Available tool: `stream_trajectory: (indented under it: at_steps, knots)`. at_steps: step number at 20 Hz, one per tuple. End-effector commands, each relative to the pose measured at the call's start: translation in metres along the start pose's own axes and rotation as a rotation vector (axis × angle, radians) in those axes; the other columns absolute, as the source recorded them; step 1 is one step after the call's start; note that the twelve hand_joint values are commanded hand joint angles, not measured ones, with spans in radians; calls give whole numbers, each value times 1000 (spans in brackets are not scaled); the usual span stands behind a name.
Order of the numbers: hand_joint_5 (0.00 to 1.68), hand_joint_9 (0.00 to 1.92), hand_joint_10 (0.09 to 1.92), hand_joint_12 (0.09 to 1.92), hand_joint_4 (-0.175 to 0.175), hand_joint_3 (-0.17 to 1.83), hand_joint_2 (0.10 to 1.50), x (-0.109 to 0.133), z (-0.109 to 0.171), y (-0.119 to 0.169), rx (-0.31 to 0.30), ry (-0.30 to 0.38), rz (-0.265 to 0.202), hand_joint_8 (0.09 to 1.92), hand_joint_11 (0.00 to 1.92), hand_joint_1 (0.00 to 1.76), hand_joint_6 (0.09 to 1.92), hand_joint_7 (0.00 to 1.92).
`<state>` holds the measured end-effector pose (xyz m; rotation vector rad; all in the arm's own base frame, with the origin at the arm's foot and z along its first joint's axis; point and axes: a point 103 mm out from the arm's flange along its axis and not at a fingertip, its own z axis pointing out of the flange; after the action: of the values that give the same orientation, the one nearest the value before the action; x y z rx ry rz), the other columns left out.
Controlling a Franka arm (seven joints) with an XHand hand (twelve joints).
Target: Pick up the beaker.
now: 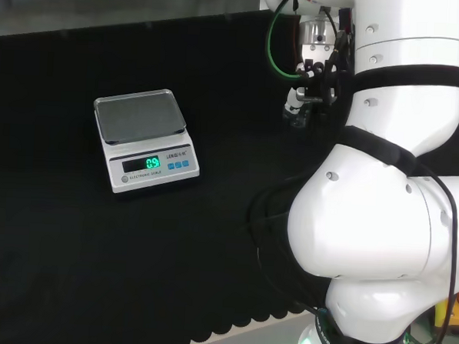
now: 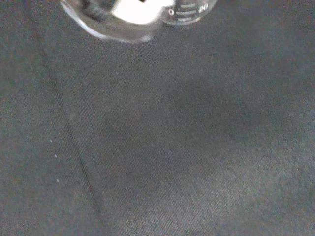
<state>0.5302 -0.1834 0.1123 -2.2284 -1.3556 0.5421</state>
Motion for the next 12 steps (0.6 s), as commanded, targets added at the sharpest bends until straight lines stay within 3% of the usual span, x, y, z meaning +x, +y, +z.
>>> stream_trajectory:
  at_steps: [1,5,6,8,9,12]
  knots:
    - [685,1252,233,625,-151,501,735,5,-6,-2,-70,8,-6,764,1400,1196,614,825]
    - [810,1328,162,605,-164,671,699,3,-11,-4,-116,27,-3,745,1346,1254,726,966]
    - [838,1343,159,607,-169,586,754,2,-13,-5,-127,32,-2,820,1343,1299,735,1007]
    - [898,1372,158,612,-82,273,949,4,-16,-9,-144,39,-2,904,1358,1265,921,1066]
    - [917,1384,158,611,-59,163,1010,5,-18,-11,-148,35,-4,911,1365,1253,960,1083]
    - [939,1401,160,609,-37,49,1071,9,-27,-20,-163,-4,-3,913,1373,1242,989,1102]
